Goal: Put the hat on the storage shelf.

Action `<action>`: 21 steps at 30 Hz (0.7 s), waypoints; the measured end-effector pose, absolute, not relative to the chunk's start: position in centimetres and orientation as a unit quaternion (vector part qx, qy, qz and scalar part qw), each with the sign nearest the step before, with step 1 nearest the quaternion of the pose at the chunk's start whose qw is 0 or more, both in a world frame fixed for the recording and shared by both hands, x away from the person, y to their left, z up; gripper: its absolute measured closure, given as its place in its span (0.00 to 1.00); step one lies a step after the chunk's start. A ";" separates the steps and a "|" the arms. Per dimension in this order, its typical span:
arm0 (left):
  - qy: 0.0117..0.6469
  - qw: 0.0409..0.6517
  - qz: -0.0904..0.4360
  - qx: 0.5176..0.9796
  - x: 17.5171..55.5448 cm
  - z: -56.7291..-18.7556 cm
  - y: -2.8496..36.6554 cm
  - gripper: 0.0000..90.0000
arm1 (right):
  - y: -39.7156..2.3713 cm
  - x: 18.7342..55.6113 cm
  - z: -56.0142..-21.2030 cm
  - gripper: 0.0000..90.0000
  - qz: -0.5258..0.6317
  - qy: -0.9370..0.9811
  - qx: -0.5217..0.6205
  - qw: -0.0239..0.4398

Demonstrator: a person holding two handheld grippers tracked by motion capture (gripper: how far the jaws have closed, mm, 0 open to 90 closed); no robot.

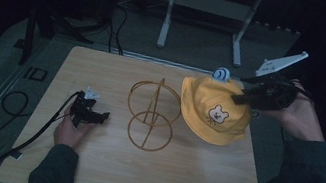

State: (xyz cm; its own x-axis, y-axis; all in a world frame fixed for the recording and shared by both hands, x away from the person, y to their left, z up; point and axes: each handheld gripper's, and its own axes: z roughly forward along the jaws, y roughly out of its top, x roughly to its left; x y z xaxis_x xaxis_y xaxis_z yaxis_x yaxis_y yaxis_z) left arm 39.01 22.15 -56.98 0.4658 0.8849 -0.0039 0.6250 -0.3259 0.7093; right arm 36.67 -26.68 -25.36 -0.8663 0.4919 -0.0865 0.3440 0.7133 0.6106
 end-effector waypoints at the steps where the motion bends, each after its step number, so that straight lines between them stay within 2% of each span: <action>1: 0.478 0.330 0.197 0.790 39.0 -57.0 22.2 0.15 | -26.7 36.7 -25.4 0.85 0.302 0.917 0.228 0.122; 21: 0.478 0.330 0.197 0.790 39.0 -57.0 22.2 0.15 | -25.2 36.7 -24.2 0.85 0.310 0.918 0.211 0.127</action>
State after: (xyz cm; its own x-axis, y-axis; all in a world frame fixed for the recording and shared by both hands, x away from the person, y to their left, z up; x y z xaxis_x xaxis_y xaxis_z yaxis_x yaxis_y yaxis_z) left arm 39.01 22.15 -56.98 0.4656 0.8850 -0.0038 0.6250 -0.3258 0.7094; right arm 36.70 -25.24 -24.20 -0.8787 0.4661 -0.1034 0.3080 0.7188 0.6233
